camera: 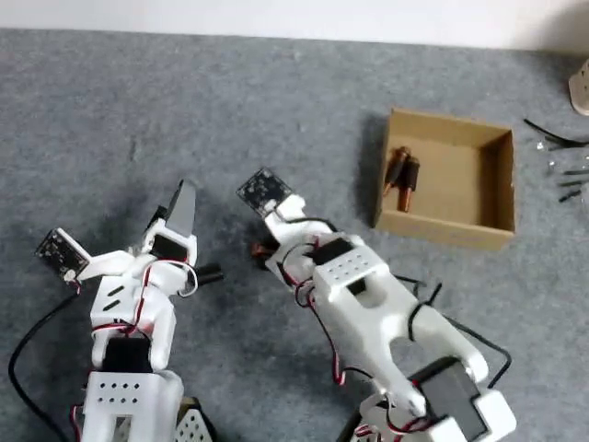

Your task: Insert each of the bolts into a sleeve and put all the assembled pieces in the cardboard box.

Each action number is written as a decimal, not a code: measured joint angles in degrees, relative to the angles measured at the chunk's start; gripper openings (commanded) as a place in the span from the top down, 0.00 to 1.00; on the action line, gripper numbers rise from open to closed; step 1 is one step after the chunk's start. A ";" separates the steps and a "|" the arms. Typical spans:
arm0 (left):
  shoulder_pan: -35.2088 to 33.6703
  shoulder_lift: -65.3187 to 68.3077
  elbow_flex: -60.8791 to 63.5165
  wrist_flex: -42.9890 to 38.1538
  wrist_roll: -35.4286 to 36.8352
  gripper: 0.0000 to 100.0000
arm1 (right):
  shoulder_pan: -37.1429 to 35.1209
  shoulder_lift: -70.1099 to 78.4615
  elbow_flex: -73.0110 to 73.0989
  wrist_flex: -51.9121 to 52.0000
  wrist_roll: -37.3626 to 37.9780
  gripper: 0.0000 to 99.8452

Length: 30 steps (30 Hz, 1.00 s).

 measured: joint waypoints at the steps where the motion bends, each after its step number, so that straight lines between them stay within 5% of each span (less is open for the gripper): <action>1: 0.00 0.00 0.00 0.00 0.00 0.77 | 0.00 0.79 -0.44 0.00 0.09 0.75; 15: 0.00 0.00 0.00 0.00 0.00 0.77 | -0.79 9.05 -2.46 -5.71 0.35 0.75; 22: 0.00 0.00 0.00 0.00 0.00 0.77 | -1.32 9.14 -2.64 -5.71 0.44 0.99; 30: 0.00 0.00 0.00 0.00 0.00 0.77 | -1.14 8.79 -2.64 -5.71 0.35 0.99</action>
